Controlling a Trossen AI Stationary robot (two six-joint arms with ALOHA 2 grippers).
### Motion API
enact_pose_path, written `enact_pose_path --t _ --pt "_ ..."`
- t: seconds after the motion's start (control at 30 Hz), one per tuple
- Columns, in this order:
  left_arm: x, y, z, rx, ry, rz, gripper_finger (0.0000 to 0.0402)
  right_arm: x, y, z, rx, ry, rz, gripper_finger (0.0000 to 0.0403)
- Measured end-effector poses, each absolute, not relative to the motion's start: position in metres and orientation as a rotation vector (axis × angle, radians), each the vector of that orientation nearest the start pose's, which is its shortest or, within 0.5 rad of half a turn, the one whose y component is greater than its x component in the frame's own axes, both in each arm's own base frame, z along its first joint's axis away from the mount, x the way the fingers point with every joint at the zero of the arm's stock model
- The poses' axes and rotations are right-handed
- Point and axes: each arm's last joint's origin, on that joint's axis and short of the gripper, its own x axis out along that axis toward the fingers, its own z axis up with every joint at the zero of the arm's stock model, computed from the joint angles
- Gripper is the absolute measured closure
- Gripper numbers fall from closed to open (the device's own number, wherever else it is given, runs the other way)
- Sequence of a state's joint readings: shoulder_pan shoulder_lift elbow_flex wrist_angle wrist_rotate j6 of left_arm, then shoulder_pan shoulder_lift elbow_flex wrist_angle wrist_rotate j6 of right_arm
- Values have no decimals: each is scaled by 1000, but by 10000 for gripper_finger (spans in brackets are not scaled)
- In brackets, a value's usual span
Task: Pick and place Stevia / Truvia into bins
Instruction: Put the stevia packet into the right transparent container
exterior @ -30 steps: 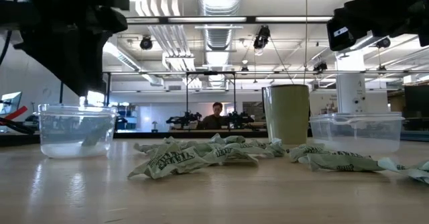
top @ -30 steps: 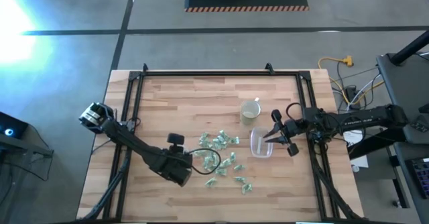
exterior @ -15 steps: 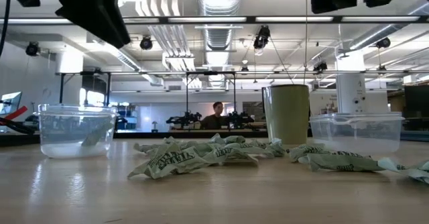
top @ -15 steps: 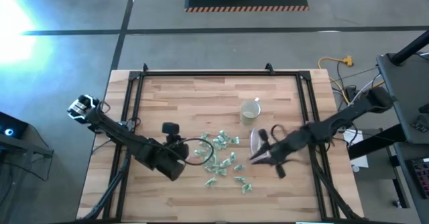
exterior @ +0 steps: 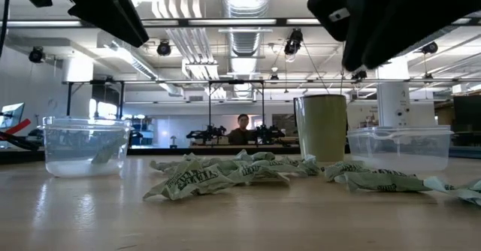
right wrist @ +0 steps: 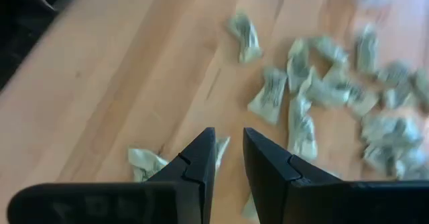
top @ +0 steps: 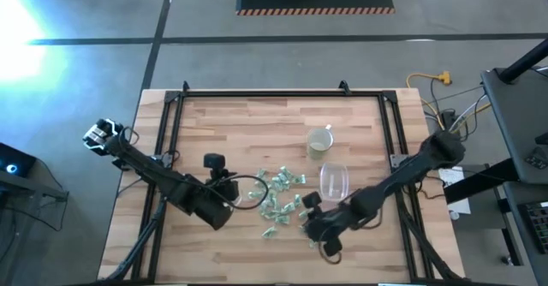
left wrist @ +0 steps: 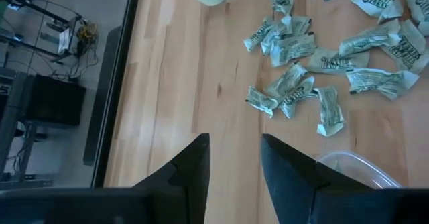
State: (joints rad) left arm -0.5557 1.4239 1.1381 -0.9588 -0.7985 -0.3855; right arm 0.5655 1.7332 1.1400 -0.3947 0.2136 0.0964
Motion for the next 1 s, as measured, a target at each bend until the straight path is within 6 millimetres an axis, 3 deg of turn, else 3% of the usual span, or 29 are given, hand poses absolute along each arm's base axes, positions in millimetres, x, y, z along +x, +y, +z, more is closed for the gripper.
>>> enact_pose_path --t 0.2,0.47,0.63,1.0 --pt "232 -123 269 432 898 375 285 322 199 185 -246 1053 215 335" --pt "230 -124 264 442 907 365 285 335 207 172 -164 1179 100 335" --pt "228 -124 261 451 915 361 285 336 208 159 -171 1219 80 335" --pt "228 -125 260 450 915 358 285 335 204 154 -152 1220 23 335"
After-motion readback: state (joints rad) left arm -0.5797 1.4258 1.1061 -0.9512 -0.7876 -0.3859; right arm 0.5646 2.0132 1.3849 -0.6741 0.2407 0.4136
